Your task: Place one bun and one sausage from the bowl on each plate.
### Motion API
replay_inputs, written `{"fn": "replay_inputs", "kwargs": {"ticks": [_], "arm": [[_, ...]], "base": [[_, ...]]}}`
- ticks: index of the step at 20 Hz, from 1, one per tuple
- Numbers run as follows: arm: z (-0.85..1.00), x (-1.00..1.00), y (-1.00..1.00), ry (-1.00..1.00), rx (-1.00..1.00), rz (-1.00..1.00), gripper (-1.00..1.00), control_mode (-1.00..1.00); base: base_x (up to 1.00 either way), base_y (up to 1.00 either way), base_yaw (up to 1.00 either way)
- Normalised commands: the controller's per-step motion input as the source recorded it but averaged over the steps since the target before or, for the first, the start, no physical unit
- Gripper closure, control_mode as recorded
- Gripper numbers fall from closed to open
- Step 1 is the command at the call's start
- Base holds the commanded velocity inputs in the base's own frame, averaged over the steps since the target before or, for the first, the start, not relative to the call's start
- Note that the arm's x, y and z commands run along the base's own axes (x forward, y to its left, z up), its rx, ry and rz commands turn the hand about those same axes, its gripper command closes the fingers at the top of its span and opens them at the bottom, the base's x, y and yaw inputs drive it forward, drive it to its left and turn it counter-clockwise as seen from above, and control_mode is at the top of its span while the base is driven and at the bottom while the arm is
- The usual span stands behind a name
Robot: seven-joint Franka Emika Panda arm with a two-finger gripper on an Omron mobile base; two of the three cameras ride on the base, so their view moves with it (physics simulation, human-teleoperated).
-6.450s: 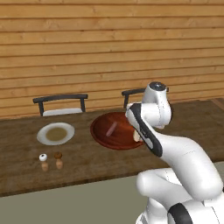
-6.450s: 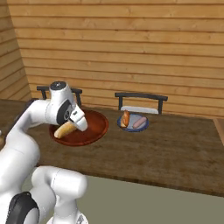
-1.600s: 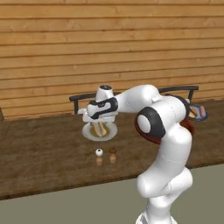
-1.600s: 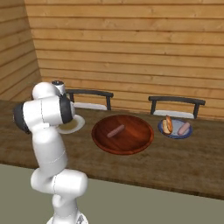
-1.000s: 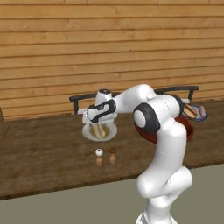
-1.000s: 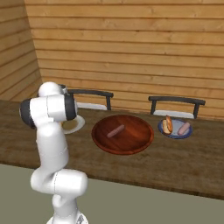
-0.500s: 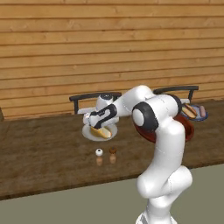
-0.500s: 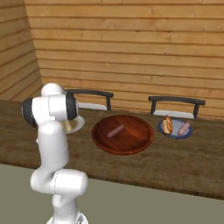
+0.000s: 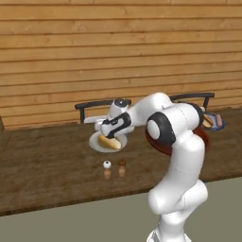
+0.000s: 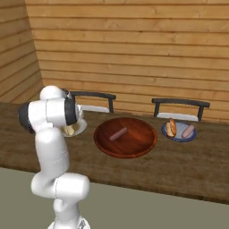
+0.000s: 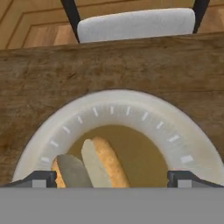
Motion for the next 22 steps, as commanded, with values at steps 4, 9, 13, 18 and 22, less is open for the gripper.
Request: {"fn": "replay_inputs", "kwargs": {"ticks": [4,9,13,18,22], "arm": [[0.77,-0.62,-0.52,0.00,0.01,-0.12,-1.00,-1.00],[0.40,-0.87,-0.87,0.05,0.10,-0.26,-1.00,-1.00],[0.36,-0.71,-1.00,0.06,0.14,-0.31,-1.00,-1.00],[0.14,-0.48,-0.98,0.01,0.11,-0.16,-1.00,-1.00],[0.02,-0.09,-0.89,0.00,0.02,-0.01,-1.00,-1.00]], "base": [[0.00,0.00,0.00],[0.00,0.00,0.00],[0.00,0.00,0.00],[0.00,0.00,0.00],[0.00,0.00,0.00]]}}
